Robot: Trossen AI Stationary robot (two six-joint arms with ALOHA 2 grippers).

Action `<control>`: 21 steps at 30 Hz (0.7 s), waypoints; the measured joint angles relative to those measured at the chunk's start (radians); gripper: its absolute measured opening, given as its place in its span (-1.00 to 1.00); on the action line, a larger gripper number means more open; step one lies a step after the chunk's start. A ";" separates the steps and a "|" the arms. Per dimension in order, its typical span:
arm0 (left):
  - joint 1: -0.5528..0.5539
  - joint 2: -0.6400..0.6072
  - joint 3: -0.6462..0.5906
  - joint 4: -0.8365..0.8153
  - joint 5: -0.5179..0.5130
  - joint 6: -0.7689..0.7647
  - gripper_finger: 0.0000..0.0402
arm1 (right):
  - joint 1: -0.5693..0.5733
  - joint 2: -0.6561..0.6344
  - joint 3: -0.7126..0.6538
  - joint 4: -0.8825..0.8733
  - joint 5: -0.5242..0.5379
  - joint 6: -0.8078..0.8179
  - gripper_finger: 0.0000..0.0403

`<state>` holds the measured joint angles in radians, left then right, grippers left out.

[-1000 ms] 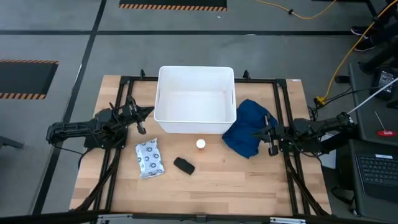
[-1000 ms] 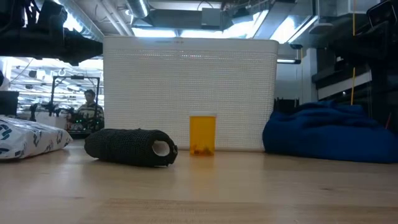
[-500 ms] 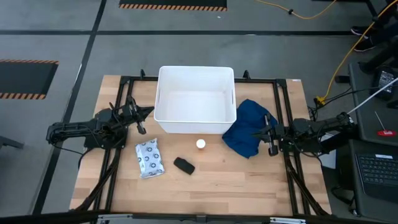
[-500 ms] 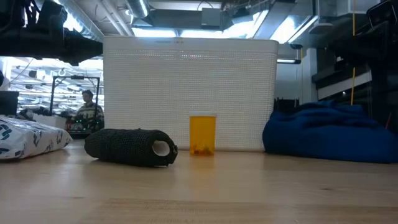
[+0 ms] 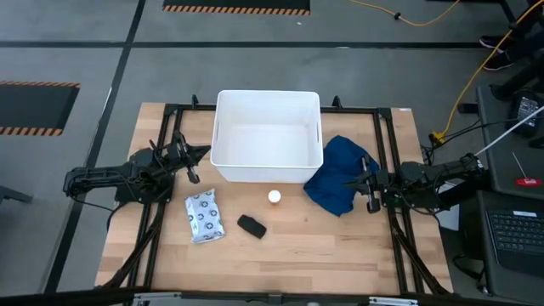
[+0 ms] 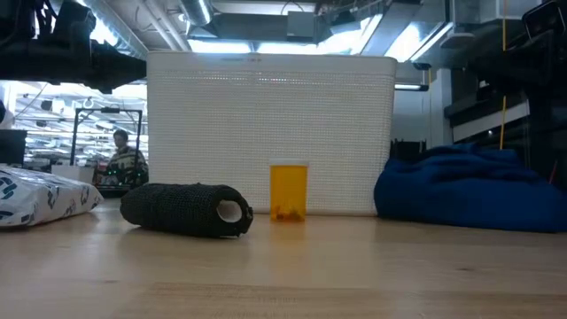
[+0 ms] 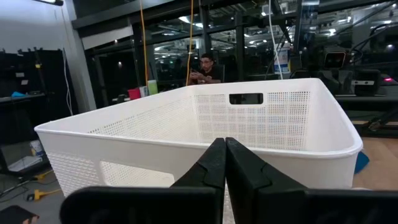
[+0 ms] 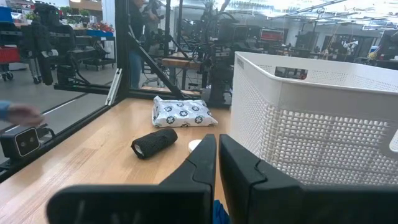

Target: Pick & place medical supplies in basket/bin

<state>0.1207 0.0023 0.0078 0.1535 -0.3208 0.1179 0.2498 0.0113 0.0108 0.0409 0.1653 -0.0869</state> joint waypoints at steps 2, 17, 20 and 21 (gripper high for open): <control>0.000 0.000 0.000 0.000 0.000 0.000 -0.98 | 0.000 0.000 0.000 0.000 0.000 0.000 -0.88; 0.000 0.000 0.000 0.000 0.000 0.000 -0.98 | 0.000 0.000 0.000 0.000 -0.001 -0.075 -0.88; 0.000 0.000 0.000 0.000 0.000 0.000 -0.98 | 0.000 0.000 0.000 0.000 -0.001 -0.075 -0.88; 0.000 0.000 0.000 0.000 0.000 0.000 -0.98 | 0.000 0.000 0.000 0.000 -0.001 -0.075 -0.88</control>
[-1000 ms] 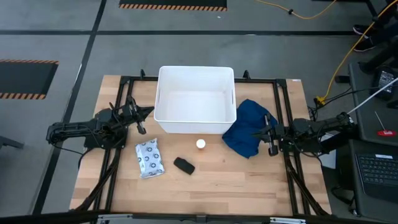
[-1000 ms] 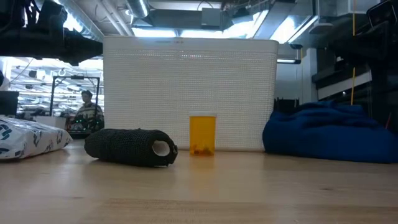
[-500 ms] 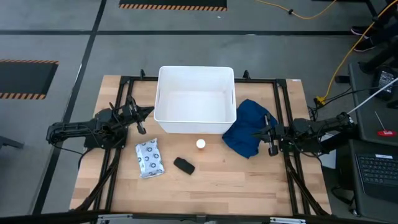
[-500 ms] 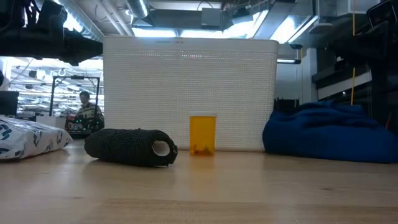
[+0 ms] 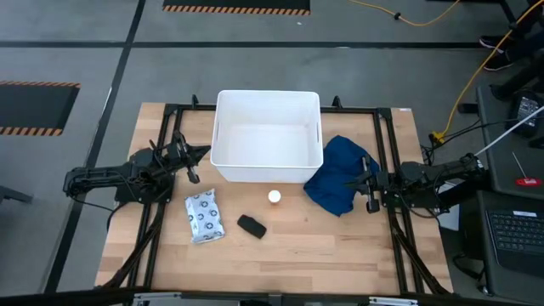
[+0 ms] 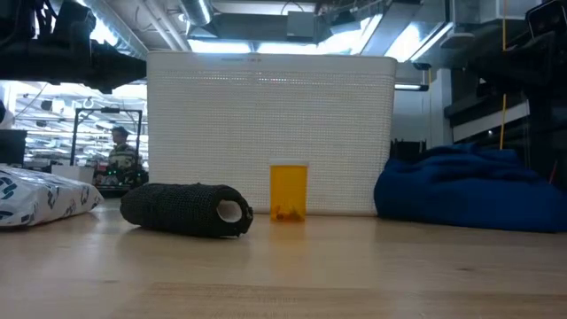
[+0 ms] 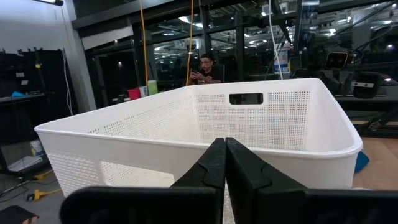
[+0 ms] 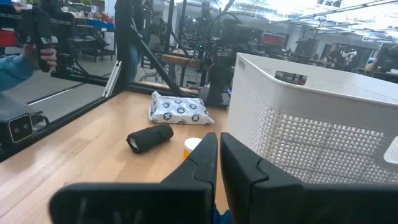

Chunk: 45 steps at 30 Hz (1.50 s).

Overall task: Pick & place medical supplies in basket/bin
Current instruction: Put the blue gown into the white bin

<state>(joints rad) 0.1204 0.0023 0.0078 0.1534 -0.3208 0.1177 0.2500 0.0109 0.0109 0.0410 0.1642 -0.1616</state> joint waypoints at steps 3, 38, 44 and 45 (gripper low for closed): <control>0.000 0.000 0.000 0.000 0.000 0.000 -0.98 | 0.000 0.000 0.000 0.003 0.000 -0.001 -0.88; 0.000 0.000 0.095 -0.015 0.459 0.080 -0.98 | -0.005 0.000 0.000 0.054 0.123 0.003 -0.88; 0.000 0.000 0.095 -0.017 0.404 0.054 -0.98 | -0.005 0.000 0.000 0.052 0.164 0.082 -0.88; 0.000 0.001 0.095 -0.021 0.401 0.044 -0.98 | -0.005 0.000 0.000 0.051 0.168 0.084 -0.88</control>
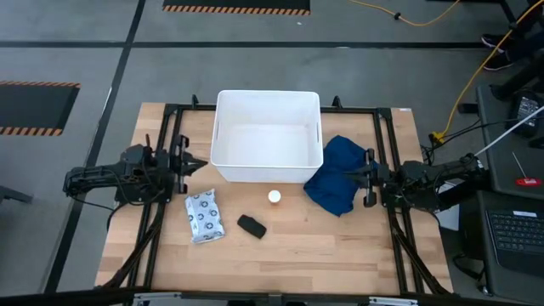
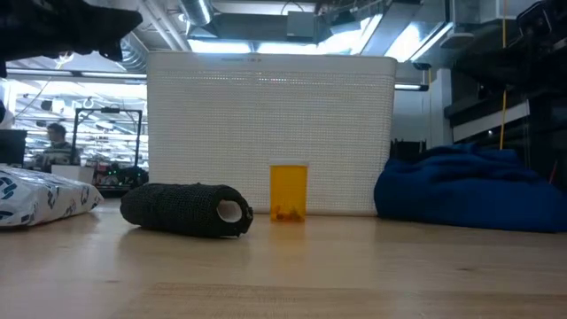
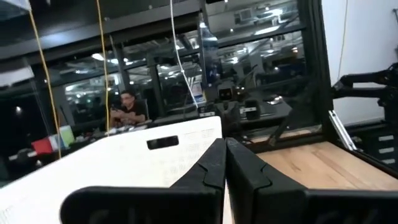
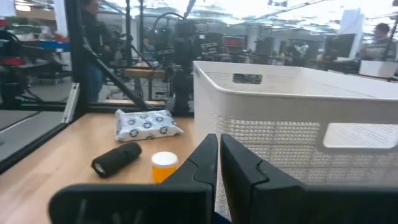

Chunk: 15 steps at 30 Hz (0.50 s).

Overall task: Pick & place medical supplies in basket/bin
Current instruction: Put the blue gown into the white bin

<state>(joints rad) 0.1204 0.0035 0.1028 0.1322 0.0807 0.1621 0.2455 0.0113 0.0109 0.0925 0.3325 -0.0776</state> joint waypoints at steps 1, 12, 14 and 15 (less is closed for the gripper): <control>0.000 0.006 0.000 -0.003 0.001 -0.006 -0.98 | 0.000 0.000 0.000 0.000 0.001 0.001 -0.89; -0.003 0.167 0.000 0.056 -0.092 -0.066 -0.99 | 0.000 0.070 0.039 -0.022 0.072 0.087 -0.97; -0.016 0.201 0.001 0.100 -0.073 -0.092 -0.99 | 0.000 0.111 0.071 -0.049 0.071 0.108 -0.98; -0.026 0.220 0.001 0.118 -0.061 -0.097 -0.99 | 0.000 0.135 0.091 -0.067 0.071 0.122 -0.98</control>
<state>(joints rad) 0.0946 0.2232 0.1040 0.2500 0.0198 0.0647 0.2451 0.1464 0.1015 0.0252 0.4039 0.0444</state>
